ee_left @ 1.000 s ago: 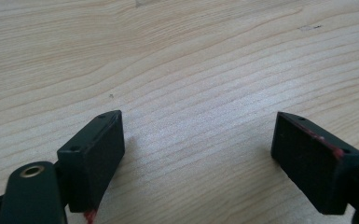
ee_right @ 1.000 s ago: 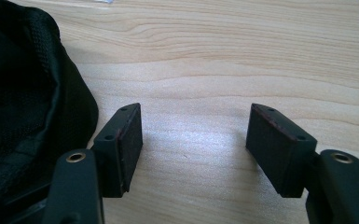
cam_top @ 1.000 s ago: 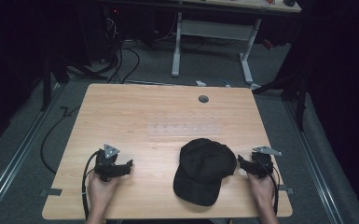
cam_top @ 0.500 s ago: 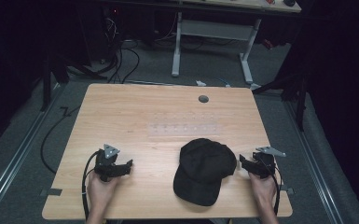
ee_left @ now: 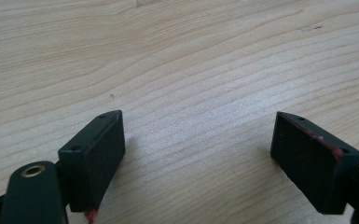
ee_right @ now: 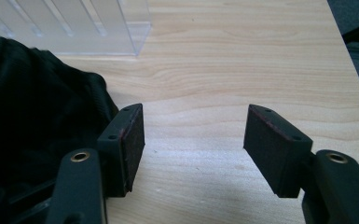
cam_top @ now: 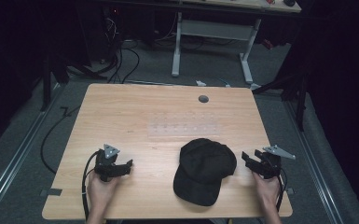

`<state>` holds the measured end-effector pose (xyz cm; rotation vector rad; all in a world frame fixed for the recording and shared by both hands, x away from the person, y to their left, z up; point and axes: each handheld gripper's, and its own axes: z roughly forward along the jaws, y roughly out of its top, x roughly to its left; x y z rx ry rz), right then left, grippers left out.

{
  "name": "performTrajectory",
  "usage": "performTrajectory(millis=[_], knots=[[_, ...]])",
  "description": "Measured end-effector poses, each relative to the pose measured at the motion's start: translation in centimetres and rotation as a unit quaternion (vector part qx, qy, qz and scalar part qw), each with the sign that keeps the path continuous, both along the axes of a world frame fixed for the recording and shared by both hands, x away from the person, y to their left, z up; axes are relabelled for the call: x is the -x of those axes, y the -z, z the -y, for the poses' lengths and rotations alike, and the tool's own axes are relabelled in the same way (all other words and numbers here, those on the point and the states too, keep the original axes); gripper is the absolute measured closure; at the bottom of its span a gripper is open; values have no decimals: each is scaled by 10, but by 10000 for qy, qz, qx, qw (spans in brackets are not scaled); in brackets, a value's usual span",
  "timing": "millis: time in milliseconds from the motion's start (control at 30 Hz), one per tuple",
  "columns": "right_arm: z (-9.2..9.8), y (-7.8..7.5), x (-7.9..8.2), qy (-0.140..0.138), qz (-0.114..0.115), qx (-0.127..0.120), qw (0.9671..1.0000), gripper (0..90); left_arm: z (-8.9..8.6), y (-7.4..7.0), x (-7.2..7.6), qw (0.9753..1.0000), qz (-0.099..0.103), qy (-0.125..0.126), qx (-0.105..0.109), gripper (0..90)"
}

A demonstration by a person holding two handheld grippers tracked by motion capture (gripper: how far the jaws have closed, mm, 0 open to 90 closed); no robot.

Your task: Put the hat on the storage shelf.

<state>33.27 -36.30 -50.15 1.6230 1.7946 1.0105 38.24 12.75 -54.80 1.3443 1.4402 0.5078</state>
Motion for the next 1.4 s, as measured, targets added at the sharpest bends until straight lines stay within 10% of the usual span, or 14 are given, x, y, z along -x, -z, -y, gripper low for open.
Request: performTrajectory(millis=[700,1400], knots=[[-33,-41,14,-928,425,-199,9946,338,0,0,0,10000,0,0,-2,180],[-77,-28,-39,-1473,-283,-130,9886,326,0,0,0,10000,1,-1,-2,180]])
